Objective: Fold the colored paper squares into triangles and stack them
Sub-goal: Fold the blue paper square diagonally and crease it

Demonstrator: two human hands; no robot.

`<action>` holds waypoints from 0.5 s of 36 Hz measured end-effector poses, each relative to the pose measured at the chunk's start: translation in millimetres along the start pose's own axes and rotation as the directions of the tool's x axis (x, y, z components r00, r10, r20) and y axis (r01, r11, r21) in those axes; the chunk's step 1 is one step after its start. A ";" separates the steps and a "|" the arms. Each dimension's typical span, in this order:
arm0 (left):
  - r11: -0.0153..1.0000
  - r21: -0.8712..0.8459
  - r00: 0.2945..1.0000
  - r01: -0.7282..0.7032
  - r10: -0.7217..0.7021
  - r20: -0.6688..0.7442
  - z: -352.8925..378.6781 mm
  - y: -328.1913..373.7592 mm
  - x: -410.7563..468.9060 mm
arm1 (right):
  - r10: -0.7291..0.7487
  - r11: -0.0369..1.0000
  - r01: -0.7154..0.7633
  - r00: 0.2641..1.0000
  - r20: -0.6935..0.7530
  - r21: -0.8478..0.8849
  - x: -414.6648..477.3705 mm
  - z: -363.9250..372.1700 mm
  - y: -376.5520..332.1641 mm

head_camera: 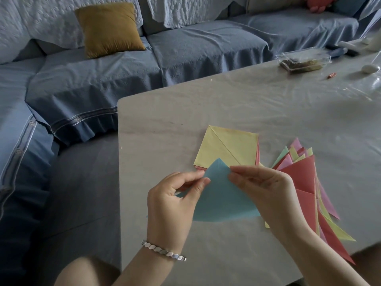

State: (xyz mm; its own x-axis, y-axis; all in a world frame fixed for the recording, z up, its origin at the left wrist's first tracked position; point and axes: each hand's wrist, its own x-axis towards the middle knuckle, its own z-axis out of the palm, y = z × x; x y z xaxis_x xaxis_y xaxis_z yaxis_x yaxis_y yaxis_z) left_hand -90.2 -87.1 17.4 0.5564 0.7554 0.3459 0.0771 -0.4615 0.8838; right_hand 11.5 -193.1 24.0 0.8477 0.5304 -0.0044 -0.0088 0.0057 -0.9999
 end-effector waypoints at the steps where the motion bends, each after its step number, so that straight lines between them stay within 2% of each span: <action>1: 1.000 0.008 1.000 -0.001 0.001 0.001 -0.1 -0.2 -0.3 | 0.002 1.000 -0.002 1.000 0.001 -0.007 0.2 -0.1 0.1; 7: 0.998 0.061 0.998 0.023 -0.027 0.062 -2.0 -0.8 -1.2 | 0.013 0.997 -0.009 0.999 0.048 -0.072 2.4 -3.4 3.2; 11: 0.994 0.101 0.982 0.034 -0.052 0.182 -3.4 0.1 2.9 | 0.004 0.978 0.032 0.986 0.169 -0.207 5.6 -8.1 4.7; 15: 0.985 0.173 0.940 -0.013 -0.047 0.339 -5.7 -5.1 6.3 | -0.019 0.878 0.202 0.921 0.390 -0.434 9.4 -12.8 0.6; 18: 0.972 0.233 0.893 -0.024 -0.084 0.442 -5.3 -7.7 6.1 | 0.000 0.788 0.298 0.874 0.485 -0.539 16.7 -15.9 -0.4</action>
State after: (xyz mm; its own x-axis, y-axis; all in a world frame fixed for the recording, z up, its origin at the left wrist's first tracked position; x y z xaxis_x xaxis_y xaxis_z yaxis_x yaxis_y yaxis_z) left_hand -91.8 -76.5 14.5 0.8560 0.5080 0.0959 0.2545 -0.5755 0.7772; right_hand 34.1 -197.7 24.3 0.4840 0.8751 0.0003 0.5319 -0.2939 -0.7942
